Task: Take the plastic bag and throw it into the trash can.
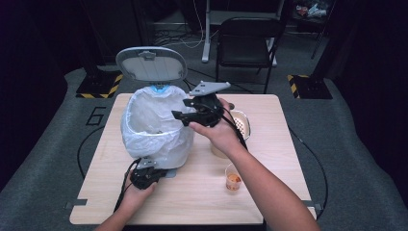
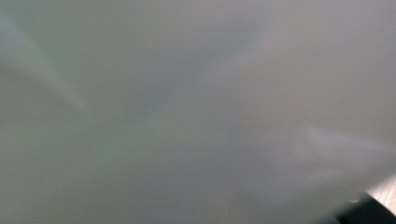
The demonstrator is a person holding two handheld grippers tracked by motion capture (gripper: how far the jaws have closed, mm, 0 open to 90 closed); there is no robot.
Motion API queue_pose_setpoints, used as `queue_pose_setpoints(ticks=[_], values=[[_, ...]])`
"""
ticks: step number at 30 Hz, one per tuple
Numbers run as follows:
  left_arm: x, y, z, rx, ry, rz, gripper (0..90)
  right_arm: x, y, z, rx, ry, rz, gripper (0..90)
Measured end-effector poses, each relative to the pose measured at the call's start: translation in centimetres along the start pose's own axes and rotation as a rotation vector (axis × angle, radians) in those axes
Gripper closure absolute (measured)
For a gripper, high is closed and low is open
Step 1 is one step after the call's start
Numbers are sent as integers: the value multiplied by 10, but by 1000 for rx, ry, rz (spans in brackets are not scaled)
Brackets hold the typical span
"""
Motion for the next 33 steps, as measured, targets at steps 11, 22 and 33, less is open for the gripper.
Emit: queue_pose_setpoints(ticks=[11, 22, 33], values=[[-1, -4, -1, 43, -14, 17, 900, 36, -18, 59, -43, 0, 44, 340], [0, -2, -1, 17, -13, 9, 900, 52, -19, 114, -67, 12, 53, 237], [0, -2, -1, 18, -13, 9, 900, 61, -21, 169, -104, 26, 90, 158]])
Point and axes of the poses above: each handheld gripper's, and its own axes: x roughly backward along the jaws, z roughly out of its underside, y roughly to its left, the point moved 9 cm from there along -x, roughly forward along the jaws, and after that the axes turned 10 degrees about y, right-handed, at the moved point
